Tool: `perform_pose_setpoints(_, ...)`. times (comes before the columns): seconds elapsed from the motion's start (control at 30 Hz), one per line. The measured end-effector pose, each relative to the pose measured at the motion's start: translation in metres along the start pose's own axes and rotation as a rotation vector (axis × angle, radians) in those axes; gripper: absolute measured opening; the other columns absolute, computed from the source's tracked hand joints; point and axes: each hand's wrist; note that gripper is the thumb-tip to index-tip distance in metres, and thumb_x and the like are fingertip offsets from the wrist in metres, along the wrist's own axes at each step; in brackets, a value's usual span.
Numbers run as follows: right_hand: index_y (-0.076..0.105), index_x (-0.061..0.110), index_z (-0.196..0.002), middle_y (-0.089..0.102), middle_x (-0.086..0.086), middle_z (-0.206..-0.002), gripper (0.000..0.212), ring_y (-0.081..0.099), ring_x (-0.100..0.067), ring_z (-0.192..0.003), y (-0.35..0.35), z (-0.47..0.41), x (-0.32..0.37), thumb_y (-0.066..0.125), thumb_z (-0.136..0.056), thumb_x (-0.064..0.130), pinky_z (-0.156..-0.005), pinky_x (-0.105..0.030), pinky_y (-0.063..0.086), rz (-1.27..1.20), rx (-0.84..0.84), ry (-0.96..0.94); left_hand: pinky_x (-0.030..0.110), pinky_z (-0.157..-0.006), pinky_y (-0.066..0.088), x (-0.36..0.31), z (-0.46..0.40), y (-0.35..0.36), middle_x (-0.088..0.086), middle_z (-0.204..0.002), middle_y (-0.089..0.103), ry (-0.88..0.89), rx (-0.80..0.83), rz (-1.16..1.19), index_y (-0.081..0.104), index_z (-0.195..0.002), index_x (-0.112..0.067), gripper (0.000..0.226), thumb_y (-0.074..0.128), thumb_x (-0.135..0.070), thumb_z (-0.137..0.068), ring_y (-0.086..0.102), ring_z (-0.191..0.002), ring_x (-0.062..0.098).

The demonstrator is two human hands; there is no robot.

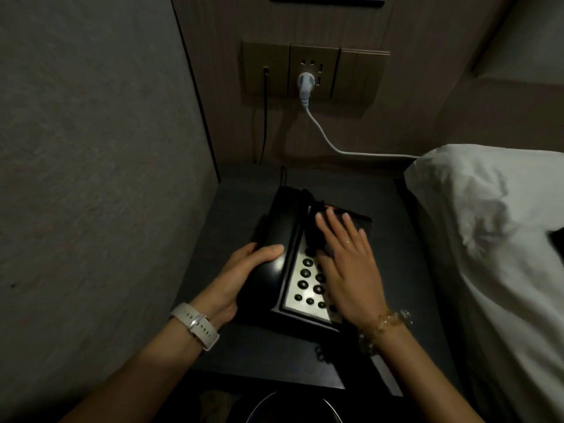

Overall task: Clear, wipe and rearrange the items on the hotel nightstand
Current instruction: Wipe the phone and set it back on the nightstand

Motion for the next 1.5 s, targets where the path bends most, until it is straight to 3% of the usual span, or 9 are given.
perform_pose_setpoints(0.43, 0.019, 0.038, -0.151, 0.008, 0.015, -0.161, 0.052, -0.011, 0.007, -0.134, -0.016, -0.012, -0.009, 0.023, -0.101, 0.051, -0.115, -0.030, -0.006, -0.596, 0.125, 0.394, 0.029, -0.071, 0.058, 0.008, 0.009, 0.017, 0.008, -0.102, 0.075, -0.065, 0.108, -0.194, 0.065, -0.111, -0.016, 0.049, 0.079, -0.036, -0.069, 0.073, -0.093, 0.024)
perform_pose_setpoints(0.6, 0.018, 0.060, -0.132, 0.008, 0.022, -0.160, 0.041, -0.006, 0.005, -0.146, -0.009, -0.008, 0.010, 0.030, -0.105, 0.033, -0.122, -0.036, -0.007, -0.585, 0.056, 0.075, 0.026, -0.073, 0.056, 0.009, 0.008, 0.017, 0.004, -0.103, 0.075, -0.032, 0.117, -0.234, 0.064, -0.113, -0.018, 0.050, 0.081, -0.036, -0.070, 0.072, -0.096, 0.020)
perform_pose_setpoints(0.8, 0.035, 0.039, -0.144, 0.019, 0.023, -0.158, 0.046, -0.002, 0.002, -0.148, 0.006, 0.000, 0.016, 0.037, -0.099, 0.030, -0.122, -0.049, 0.009, -0.477, 0.019, -0.112, 0.018, -0.073, 0.055, 0.007, 0.007, 0.014, -0.001, -0.109, 0.075, -0.039, 0.167, -0.098, 0.077, -0.101, -0.032, 0.035, 0.075, -0.053, -0.072, 0.070, -0.101, 0.011)
perform_pose_setpoints(1.03, 0.044, 0.033, -0.143, 0.028, 0.022, -0.155, 0.047, 0.002, -0.002, -0.149, 0.005, 0.008, 0.024, 0.033, -0.097, 0.037, -0.123, -0.046, 0.004, -0.402, 0.113, -0.238, 0.042, -0.104, 0.042, 0.003, -0.004, -0.003, 0.008, -0.130, 0.064, -0.131, 0.211, -0.024, 0.067, -0.124, -0.024, 0.091, 0.031, -0.091, -0.074, 0.059, -0.123, 0.022)
perform_pose_setpoints(1.17, 0.050, 0.030, -0.139, 0.035, 0.021, -0.151, 0.046, 0.005, -0.002, -0.148, 0.003, 0.015, 0.034, 0.034, -0.096, 0.036, -0.123, -0.042, 0.000, -0.404, 0.174, -0.313, 0.033, -0.081, 0.055, 0.001, -0.007, -0.003, 0.011, -0.119, 0.070, -0.104, 0.151, 0.067, 0.071, -0.118, -0.025, 0.087, 0.039, -0.091, -0.071, 0.068, -0.109, 0.024)
perform_pose_setpoints(1.23, 0.055, 0.027, -0.135, 0.040, 0.020, -0.149, 0.044, 0.009, -0.002, -0.148, 0.003, 0.019, 0.040, 0.038, -0.095, 0.032, -0.123, -0.039, -0.001, -0.447, 0.203, -0.338, 0.027, -0.060, 0.055, -0.001, -0.010, -0.005, 0.011, -0.088, 0.075, -0.110, 0.124, 0.100, 0.077, -0.105, -0.018, 0.088, 0.044, -0.091, -0.068, 0.073, -0.078, 0.024)
perform_pose_setpoints(1.3, 0.058, 0.025, -0.133, 0.044, 0.021, -0.146, 0.041, 0.014, 0.000, -0.147, 0.001, 0.023, 0.045, 0.043, -0.095, 0.025, -0.123, -0.035, 0.000, -0.525, 0.229, -0.331, 0.021, -0.046, 0.044, 0.000, -0.012, -0.010, 0.007, -0.064, 0.063, -0.099, 0.100, 0.069, 0.079, -0.091, -0.015, 0.089, 0.043, -0.092, -0.067, 0.058, -0.051, 0.017)
perform_pose_setpoints(1.43, 0.060, 0.026, -0.130, 0.050, 0.013, -0.143, 0.042, 0.023, 0.004, -0.143, -0.005, 0.026, 0.046, 0.045, -0.093, 0.017, -0.123, -0.032, 0.007, -0.619, 0.297, -0.263, 0.032, -0.077, 0.057, -0.005, -0.012, -0.011, 0.014, -0.105, 0.073, -0.135, 0.160, 0.039, 0.077, -0.104, -0.015, 0.067, 0.055, -0.072, -0.078, 0.071, -0.094, 0.026)
perform_pose_setpoints(1.5, 0.065, 0.026, -0.126, 0.052, 0.021, -0.136, 0.041, 0.028, 0.007, -0.140, -0.008, 0.026, 0.046, 0.045, -0.092, 0.014, -0.121, -0.023, 0.009, -0.650, 0.293, -0.250, 0.026, -0.063, 0.058, -0.008, -0.011, -0.008, 0.009, -0.098, 0.076, -0.148, 0.161, 0.042, 0.079, -0.096, -0.018, 0.041, 0.067, -0.053, -0.077, 0.074, -0.083, 0.020)
Point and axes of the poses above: each hand's wrist, its own z-axis away from the middle knuckle, its own y-axis out of the palm, x = y × z
